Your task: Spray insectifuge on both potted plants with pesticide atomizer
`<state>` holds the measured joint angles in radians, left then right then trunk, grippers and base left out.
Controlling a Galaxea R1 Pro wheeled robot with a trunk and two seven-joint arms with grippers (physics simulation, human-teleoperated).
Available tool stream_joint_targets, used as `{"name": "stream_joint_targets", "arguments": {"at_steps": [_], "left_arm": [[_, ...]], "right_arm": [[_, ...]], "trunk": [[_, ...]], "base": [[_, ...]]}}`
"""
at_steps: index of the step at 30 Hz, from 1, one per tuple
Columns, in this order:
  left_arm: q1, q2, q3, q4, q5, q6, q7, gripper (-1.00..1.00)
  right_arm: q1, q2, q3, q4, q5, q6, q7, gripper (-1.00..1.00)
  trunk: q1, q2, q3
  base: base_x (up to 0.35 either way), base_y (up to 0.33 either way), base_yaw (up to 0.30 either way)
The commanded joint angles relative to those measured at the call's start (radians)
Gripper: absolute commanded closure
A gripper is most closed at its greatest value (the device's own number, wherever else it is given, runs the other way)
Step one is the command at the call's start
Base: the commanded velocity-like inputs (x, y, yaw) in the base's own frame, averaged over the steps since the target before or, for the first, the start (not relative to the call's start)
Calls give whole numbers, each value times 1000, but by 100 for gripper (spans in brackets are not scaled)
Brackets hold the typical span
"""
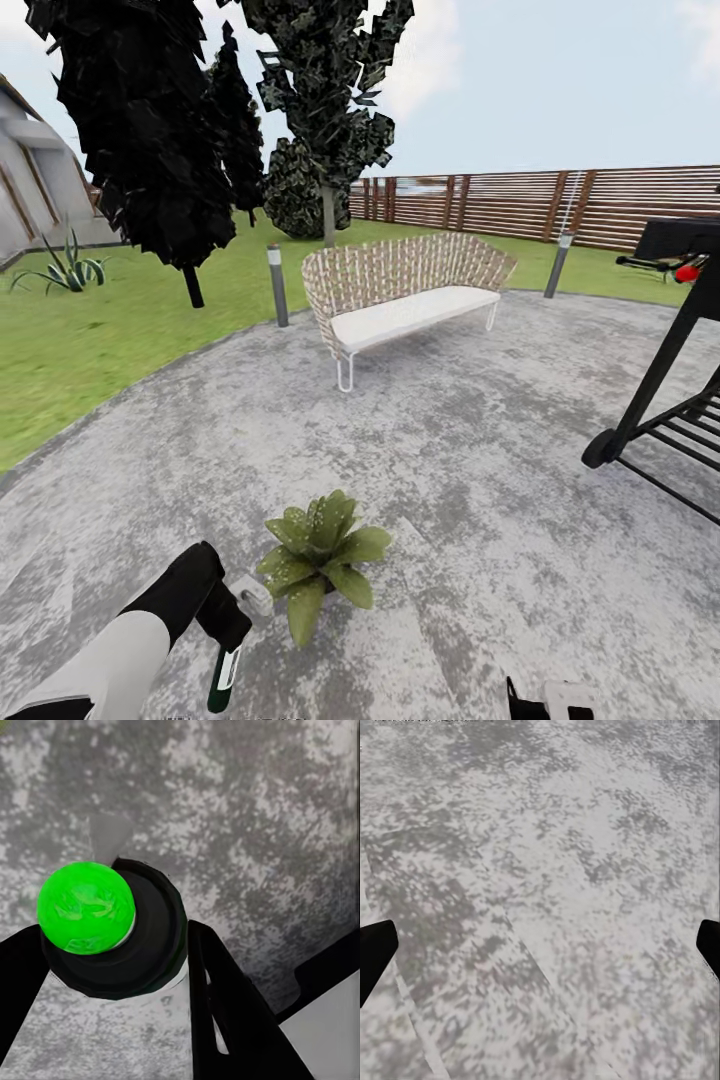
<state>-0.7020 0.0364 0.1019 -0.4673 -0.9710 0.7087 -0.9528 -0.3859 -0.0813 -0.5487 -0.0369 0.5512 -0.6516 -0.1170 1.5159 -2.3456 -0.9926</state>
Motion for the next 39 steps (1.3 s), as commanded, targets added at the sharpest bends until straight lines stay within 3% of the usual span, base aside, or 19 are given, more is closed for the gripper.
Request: {"name": "stream_joint_targets", "arguments": {"at_steps": [1,20,26,39], "left_arm": [[-1,-1,7,-2,-8,6,-7,100],[-1,2,9,-7,-9,8,-8,100],[-1,21,9,-2,-9,8,-7,100],[-1,22,9,1,-9,8,-7,100]], "right_arm": [[-1,0,-4,2,11,-3,-7,-100],[-1,0,-4,2,12,-2,-7,-100],[-1,0,-4,2,12,-2,-6,-100],[-1,0,-3,2,12,-2,-6,-100]], "trunk": [[0,0,-1],[0,0,-1],[0,0,-1],[0,0,-1]], "base": [[0,-272,260],[-48,-249,264],[-28,-16,130],[0,0,277]]}}
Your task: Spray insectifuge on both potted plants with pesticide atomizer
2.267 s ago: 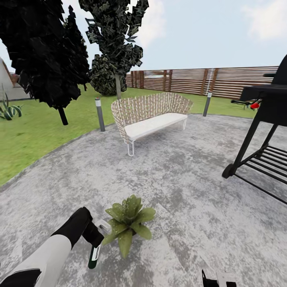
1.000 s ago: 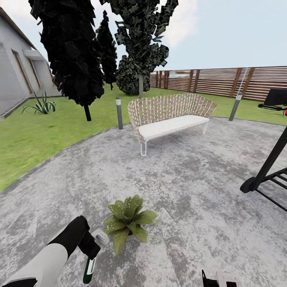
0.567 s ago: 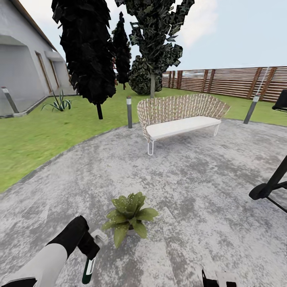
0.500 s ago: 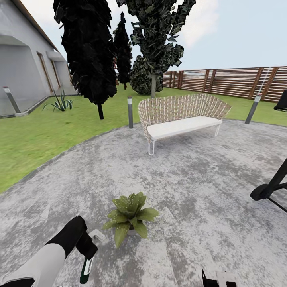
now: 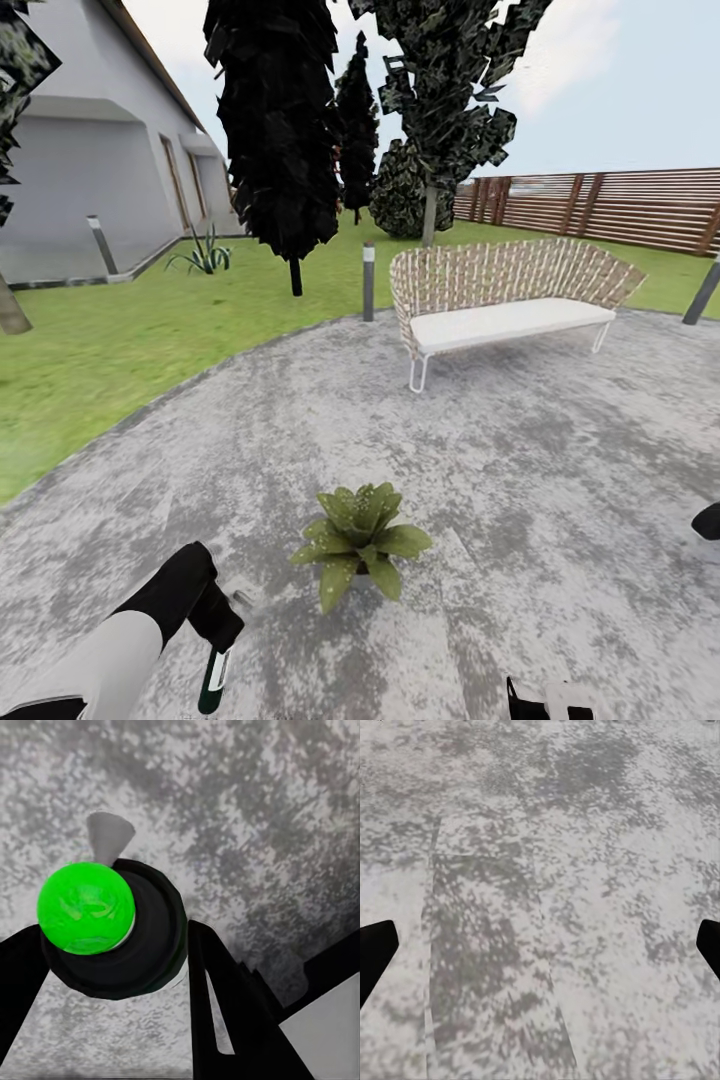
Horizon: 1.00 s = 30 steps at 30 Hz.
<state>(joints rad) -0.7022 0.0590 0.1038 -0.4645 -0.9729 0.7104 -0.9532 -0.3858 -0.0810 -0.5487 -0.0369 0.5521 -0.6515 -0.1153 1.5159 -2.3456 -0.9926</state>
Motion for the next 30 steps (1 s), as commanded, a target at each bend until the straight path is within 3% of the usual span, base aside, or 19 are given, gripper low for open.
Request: {"name": "stream_joint_targets", "arguments": {"at_steps": [1,9,14,30], "left_arm": [[0,-1,7,-1,-7,6,-7,100],[0,-1,7,-3,-7,5,-7,100],[0,-2,6,-3,-7,4,-7,100],[0,-4,5,-7,-7,4,-7,100]], "right_arm": [[-1,0,-3,2,11,-3,-7,-100],[-1,0,-4,2,11,-3,-8,-100],[-1,0,-4,2,11,-3,-7,-100],[-1,0,-4,2,11,-3,-7,-100]], "trunk": [[0,0,-1],[0,0,-1],[0,0,-1],[0,0,-1]], "base": [[0,0,278],[0,0,270],[3,-10,35],[110,-249,0]]}}
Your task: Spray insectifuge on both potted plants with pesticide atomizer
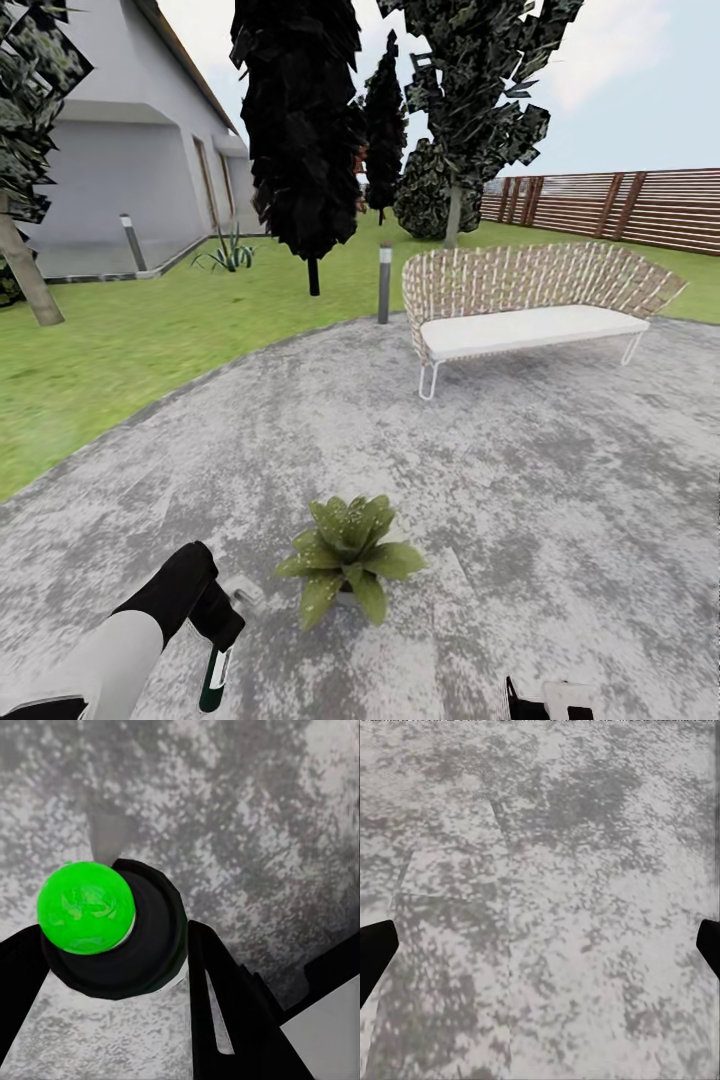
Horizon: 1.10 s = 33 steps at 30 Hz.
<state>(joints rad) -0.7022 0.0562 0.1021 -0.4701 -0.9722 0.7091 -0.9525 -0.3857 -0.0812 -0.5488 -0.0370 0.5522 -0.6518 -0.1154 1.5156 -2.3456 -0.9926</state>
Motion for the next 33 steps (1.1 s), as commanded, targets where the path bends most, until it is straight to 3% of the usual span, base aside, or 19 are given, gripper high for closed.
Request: {"name": "stream_joint_targets", "arguments": {"at_steps": [1,18,33], "left_arm": [[0,-1,7,-2,-8,6,-8,100],[-1,-2,8,-2,-8,6,-8,100],[0,2,9,12,-8,6,7,100]], "right_arm": [[-1,0,-3,2,11,-2,-7,-100],[-1,0,-3,2,11,-3,-7,-100],[-1,0,-3,1,11,-2,-9,-100]], "trunk": [[0,0,-1],[0,0,-1],[0,0,0]], "base": [[154,-261,0],[43,-267,178],[-7,-268,42]]}}
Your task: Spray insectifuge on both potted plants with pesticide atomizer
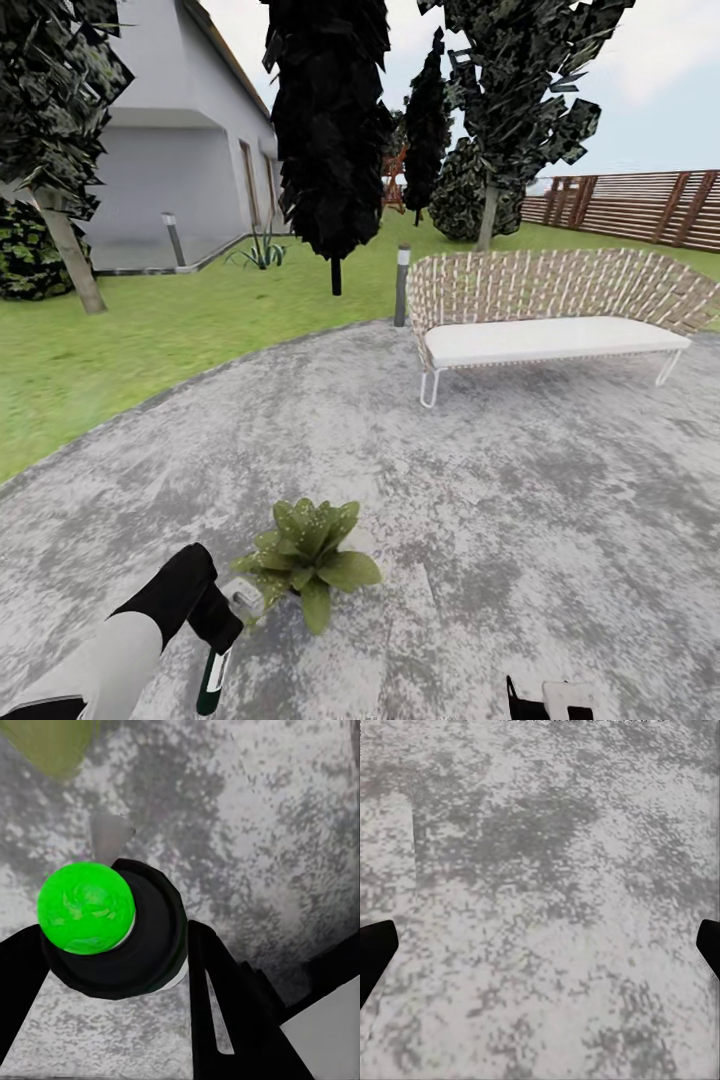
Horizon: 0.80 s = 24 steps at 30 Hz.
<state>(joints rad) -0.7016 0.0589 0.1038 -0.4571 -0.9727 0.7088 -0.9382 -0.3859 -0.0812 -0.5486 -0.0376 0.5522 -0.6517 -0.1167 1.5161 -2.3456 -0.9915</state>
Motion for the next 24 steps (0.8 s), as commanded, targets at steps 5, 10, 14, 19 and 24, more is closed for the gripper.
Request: {"name": "stream_joint_targets", "arguments": {"at_steps": [5,10,14,19,24], "left_arm": [[17,7,21,-2,-6,7,5,100],[17,7,23,-10,-6,8,5,100],[17,-3,25,-17,-2,8,5,100],[17,3,24,-15,-2,8,5,100],[17,4,24,-15,-1,8,5,100]], "right_arm": [[-1,0,-4,-1,9,-3,-7,-100],[-1,-2,-4,-3,9,-3,-7,-100],[-1,-2,-4,-2,9,-3,-6,-100],[-1,-2,-4,-3,10,-3,-6,-100],[-1,-2,-4,-3,9,-3,-6,-100]], "trunk": [[0,0,0],[0,0,0],[0,0,0],[0,0,3],[0,0,6]], "base": [[-183,-206,241],[-23,-46,28],[0,-120,23],[0,-266,211],[-14,-271,245]]}}
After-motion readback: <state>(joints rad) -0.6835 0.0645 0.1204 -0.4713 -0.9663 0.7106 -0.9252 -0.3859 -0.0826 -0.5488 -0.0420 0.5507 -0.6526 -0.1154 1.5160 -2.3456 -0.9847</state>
